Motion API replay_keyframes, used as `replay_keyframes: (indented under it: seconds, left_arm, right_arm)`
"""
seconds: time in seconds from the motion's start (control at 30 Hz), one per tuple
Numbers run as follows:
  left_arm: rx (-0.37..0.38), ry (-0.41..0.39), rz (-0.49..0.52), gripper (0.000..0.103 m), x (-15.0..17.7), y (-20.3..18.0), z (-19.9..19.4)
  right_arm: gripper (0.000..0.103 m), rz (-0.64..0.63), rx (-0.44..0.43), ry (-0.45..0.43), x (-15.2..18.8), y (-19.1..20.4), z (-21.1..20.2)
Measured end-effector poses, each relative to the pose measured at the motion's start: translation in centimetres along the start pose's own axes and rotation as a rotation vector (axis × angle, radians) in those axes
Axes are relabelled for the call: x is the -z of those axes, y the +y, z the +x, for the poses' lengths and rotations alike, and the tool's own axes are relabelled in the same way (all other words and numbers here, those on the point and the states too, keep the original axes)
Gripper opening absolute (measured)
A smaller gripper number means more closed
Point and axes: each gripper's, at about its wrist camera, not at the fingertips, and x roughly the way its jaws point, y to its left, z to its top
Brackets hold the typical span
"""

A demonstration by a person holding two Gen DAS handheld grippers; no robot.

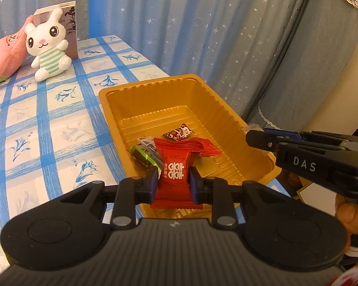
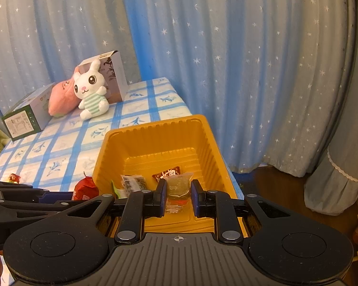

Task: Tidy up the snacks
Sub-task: 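Lower both tools into the tray and open them to drop the candies, then withdraw both open tools from the tray toward the remaining candies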

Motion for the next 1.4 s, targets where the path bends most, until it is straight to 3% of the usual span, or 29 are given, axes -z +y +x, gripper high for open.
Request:
replay_keyframes:
  seconds: [0.27,0.87,1.0,1.07,1.1,1.13,1.4]
  left_arm:
    - [-0.001,0.011,-0.007,0.025,-0.3,0.1,1.3]
    - [-0.06,-0.03,-0.103,0.027,1.7,4.0,-2.4]
    - [-0.068,-0.038,-0.115,0.031,2.0,4.5,-2.9]
    - [-0.076,-0.041,-0.124,0.034,2.2,4.7,-3.3]
    - [-0.079,-0.043,-0.127,0.037,2.4,4.9,-3.5]
    - [-0.081,-0.044,-0.13,0.04,2.5,5.1,-3.8]
    - [-0.116,-0.053,-0.155,0.051,4.1,6.5,-6.0]
  right_arm:
    - [0.022,0.01,0.004,0.005,-0.1,-0.4,0.4]
    - [0.022,0.014,-0.021,0.006,-0.1,0.2,0.3]
    - [0.022,0.034,-0.072,-0.013,-0.3,0.4,0.5]
    - [0.032,0.06,-0.087,-0.012,-0.5,0.2,0.6]
    - [0.048,0.069,-0.08,-0.017,-0.5,0.1,0.5]
    - [0.056,0.076,-0.077,-0.029,-0.6,0.1,0.3]
    - [0.056,0.14,-0.022,-0.061,-0.3,-0.5,-2.3]
